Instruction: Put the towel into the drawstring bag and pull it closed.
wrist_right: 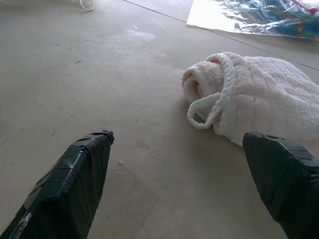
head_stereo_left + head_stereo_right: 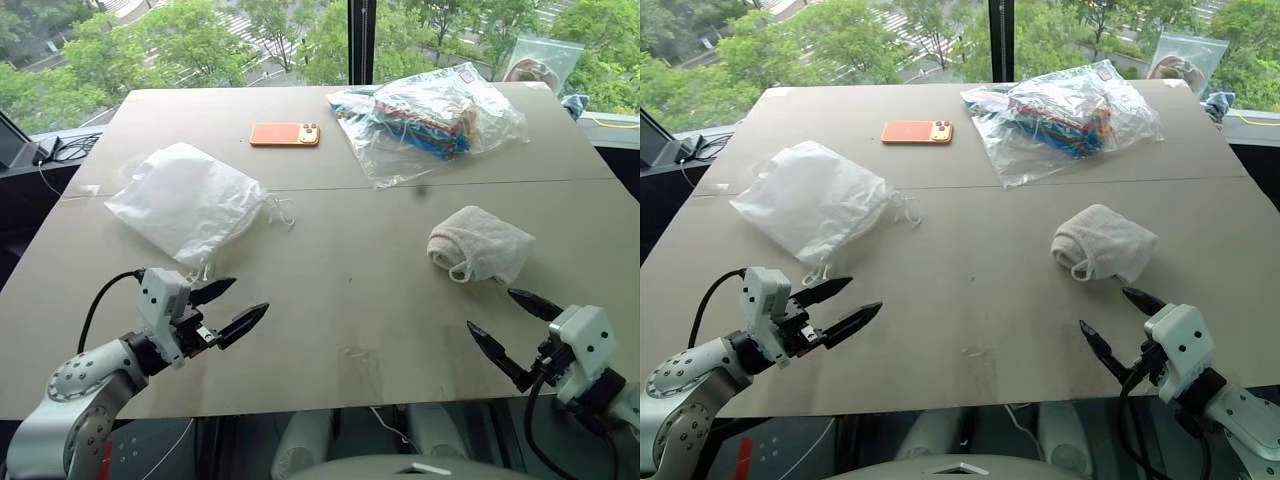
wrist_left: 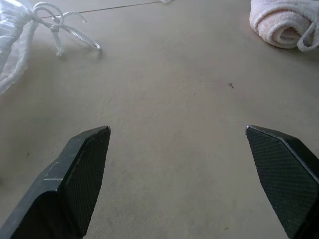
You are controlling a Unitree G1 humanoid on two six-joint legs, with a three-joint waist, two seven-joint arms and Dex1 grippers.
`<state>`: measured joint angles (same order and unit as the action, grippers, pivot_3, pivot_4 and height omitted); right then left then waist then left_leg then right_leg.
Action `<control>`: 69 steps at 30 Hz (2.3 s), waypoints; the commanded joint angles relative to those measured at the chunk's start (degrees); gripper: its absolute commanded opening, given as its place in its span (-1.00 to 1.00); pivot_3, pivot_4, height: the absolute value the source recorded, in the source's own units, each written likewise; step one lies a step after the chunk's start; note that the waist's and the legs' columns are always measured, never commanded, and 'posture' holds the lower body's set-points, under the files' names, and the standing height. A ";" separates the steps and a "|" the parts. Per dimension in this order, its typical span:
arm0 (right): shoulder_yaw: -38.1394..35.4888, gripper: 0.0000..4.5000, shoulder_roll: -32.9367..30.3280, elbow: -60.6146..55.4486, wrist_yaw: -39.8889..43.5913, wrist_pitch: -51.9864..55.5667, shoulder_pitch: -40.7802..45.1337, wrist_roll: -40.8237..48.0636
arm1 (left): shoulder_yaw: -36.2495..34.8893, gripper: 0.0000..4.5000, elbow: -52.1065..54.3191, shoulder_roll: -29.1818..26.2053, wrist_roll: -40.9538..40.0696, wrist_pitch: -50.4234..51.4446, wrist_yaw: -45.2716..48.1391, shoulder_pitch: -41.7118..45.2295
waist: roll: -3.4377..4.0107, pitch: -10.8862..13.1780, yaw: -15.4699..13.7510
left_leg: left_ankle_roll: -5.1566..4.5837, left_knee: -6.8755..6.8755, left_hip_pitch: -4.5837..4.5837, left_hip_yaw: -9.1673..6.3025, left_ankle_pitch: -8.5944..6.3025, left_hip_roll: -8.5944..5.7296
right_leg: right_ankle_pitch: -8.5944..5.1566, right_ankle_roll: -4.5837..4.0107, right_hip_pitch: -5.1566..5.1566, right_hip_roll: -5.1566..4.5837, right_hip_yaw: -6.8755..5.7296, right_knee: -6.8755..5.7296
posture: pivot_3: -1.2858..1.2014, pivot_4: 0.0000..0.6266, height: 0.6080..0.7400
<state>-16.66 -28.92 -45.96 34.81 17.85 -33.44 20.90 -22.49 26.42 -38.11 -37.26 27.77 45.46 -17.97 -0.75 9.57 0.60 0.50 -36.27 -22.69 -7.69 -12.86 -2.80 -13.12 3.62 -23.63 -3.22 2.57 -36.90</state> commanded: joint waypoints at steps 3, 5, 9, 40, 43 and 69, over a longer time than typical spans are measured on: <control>4.06 1.00 0.45 0.15 0.73 -4.90 8.56 -0.10 | 1.56 0.99 4.63 1.63 0.58 2.53 -10.11 10.13 | -0.10 0.09 -0.13 | -0.01 -0.02 0.02 -0.03 0.00 0.00 | 0.00 0.00 0.03 0.01 -0.04 0.00 | 0.03 -0.52 1.00; 6.07 1.00 0.00 -0.03 1.47 -5.34 11.09 -0.18 | 2.31 0.99 5.55 2.24 2.80 2.93 -13.60 12.56 | -0.18 0.09 -0.08 | 0.01 -0.12 -0.05 -0.07 0.01 0.07 | 0.01 0.02 0.03 0.08 -0.17 0.00 | 0.03 -0.52 1.00; 7.61 1.00 -3.04 -2.48 4.75 -3.71 13.02 3.43 | 8.20 0.99 8.11 -0.01 16.65 7.45 -25.86 16.09 | -0.15 0.08 0.02 | 0.01 -0.05 0.08 0.10 0.01 0.05 | 0.04 0.00 0.11 0.14 -0.14 -0.01 | 0.03 -0.52 1.00; 12.45 1.00 -4.55 -4.32 -2.02 0.71 18.15 2.98 | 29.04 -0.17 -30.94 3.73 60.08 -4.80 -41.28 40.86 | -0.26 0.12 0.11 | -0.07 -0.04 -0.05 0.02 -0.08 -0.10 | 0.33 0.03 0.03 0.10 -0.26 0.05 | 0.03 -0.52 1.00; 12.62 1.00 -3.29 -4.74 -6.14 3.44 18.90 0.93 | 23.03 -0.77 -28.53 5.04 49.98 -3.45 -33.15 40.96 | -0.26 0.12 0.14 | -0.06 -0.04 -0.05 0.02 -0.08 -0.08 | 0.34 0.02 0.01 0.09 -0.25 0.03 | 0.03 -0.52 1.00; 17.82 1.00 -16.15 54.15 6.89 19.29 62.30 -3.38 | 6.55 -0.99 -2.14 5.47 6.11 39.12 -14.95 40.03 | -0.26 0.16 0.53 | -0.07 -0.16 0.01 0.20 -0.07 -0.09 | 0.36 -0.02 0.02 0.14 -0.10 -0.11 | 0.03 -0.52 1.00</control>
<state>1.99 -44.17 6.58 41.06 38.68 27.45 18.80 -14.26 20.99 -32.58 -29.93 66.45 31.80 22.08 -1.01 9.73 1.14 0.43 -36.43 -22.69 -7.50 -12.93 -2.89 -12.76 3.60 -23.61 -3.09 2.48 -37.01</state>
